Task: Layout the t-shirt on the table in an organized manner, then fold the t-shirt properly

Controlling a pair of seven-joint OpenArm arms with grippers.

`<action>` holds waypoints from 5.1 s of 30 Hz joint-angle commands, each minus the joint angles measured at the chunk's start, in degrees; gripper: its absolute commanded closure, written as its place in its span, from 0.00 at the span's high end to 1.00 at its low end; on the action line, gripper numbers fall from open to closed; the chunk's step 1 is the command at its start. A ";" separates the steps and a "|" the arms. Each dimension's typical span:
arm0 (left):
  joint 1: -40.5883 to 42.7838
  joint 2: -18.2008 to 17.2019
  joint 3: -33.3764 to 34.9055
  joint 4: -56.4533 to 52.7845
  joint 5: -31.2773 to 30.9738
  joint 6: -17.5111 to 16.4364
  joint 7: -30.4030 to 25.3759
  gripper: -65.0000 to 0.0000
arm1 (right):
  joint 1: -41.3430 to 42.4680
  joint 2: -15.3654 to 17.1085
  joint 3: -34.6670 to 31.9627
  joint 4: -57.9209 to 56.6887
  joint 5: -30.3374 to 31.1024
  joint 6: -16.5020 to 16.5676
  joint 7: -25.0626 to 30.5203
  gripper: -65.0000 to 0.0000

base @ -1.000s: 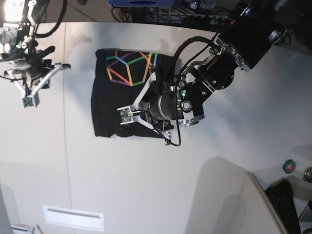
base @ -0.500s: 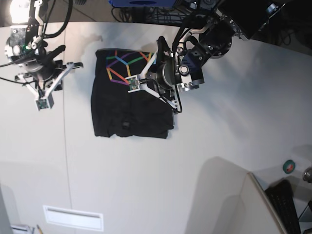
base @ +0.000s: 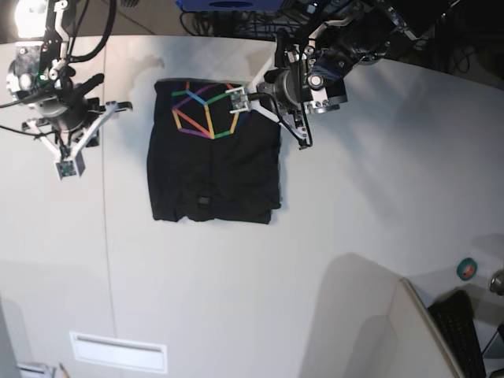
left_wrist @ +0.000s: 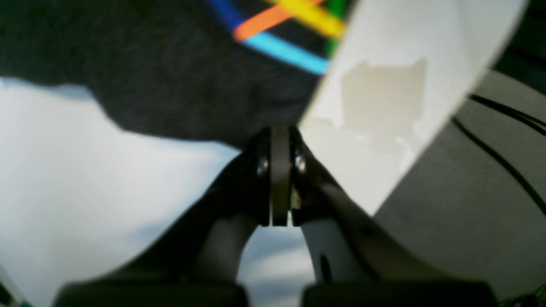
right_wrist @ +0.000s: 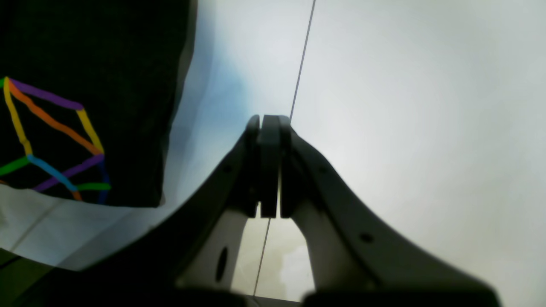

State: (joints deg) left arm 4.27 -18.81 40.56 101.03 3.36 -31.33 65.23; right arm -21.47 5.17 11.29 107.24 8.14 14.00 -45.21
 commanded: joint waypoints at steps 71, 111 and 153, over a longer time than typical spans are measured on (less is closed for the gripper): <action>-18.03 11.38 -12.56 -25.56 0.29 9.22 -14.37 0.00 | 0.77 0.41 -0.26 1.02 0.17 0.02 0.86 0.00; 2.80 13.75 -12.20 -1.56 0.03 9.31 -9.63 0.00 | -2.31 3.40 -0.70 3.40 0.43 0.20 1.04 0.00; 12.91 6.54 -16.07 -92.55 -0.06 9.31 -66.07 0.00 | 1.83 10.17 -32.34 -93.39 0.43 23.50 40.86 0.00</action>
State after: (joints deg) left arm 16.05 -12.08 24.51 7.70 3.14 -21.54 -2.46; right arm -18.83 13.87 -21.12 13.78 9.08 37.39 -2.85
